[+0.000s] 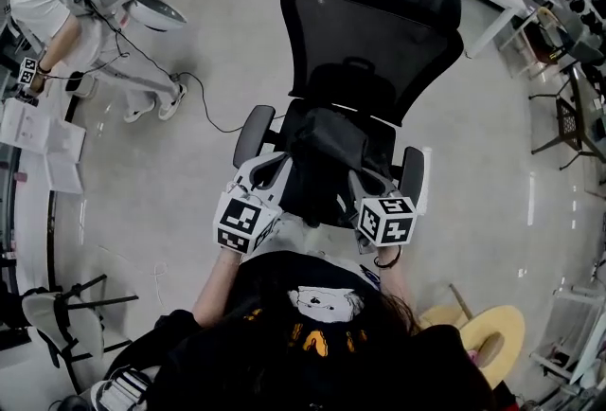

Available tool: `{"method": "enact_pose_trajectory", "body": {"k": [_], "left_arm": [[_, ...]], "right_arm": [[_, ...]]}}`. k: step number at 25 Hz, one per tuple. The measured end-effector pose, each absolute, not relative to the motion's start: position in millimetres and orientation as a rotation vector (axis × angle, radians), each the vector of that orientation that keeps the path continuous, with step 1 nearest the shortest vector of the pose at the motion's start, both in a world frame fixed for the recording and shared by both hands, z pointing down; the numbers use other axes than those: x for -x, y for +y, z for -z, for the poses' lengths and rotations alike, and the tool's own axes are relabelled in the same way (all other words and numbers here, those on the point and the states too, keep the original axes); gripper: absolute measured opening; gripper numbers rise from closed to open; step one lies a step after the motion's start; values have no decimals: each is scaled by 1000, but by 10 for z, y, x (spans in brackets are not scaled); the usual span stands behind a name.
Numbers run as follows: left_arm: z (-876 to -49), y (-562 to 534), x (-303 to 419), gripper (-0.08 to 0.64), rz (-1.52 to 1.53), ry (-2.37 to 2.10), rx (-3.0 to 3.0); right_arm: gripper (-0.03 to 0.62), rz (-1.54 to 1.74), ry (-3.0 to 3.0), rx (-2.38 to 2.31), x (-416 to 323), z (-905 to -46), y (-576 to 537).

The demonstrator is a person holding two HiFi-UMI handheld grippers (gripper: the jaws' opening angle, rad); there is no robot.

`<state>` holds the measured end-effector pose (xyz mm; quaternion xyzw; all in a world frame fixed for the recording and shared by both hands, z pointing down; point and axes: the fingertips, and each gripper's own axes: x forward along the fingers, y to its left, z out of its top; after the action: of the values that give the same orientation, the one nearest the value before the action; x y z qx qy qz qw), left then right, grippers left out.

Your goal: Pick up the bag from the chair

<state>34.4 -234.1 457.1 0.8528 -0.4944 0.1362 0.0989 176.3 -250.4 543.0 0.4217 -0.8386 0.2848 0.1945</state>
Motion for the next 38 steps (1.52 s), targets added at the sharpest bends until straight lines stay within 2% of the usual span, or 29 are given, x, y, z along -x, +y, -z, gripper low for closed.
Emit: {"method": "enact_pose_trajectory", "body": {"k": [8, 18, 38], "left_arm": [[-4396, -1730, -599, 9, -367, -1524, -2518], [-4190, -1032, -838, 9, -358, -1556, -2504], [-4194, -407, -548, 9, -371, -1561, -2466]], "right_arm": [[38, -749, -2510, -1158, -1911, -4816, -1959], [37, -733, -2572, -1130, -2076, -4568, -1321], [36, -740, -2586, -1085, -1747, -4462, -709]]}}
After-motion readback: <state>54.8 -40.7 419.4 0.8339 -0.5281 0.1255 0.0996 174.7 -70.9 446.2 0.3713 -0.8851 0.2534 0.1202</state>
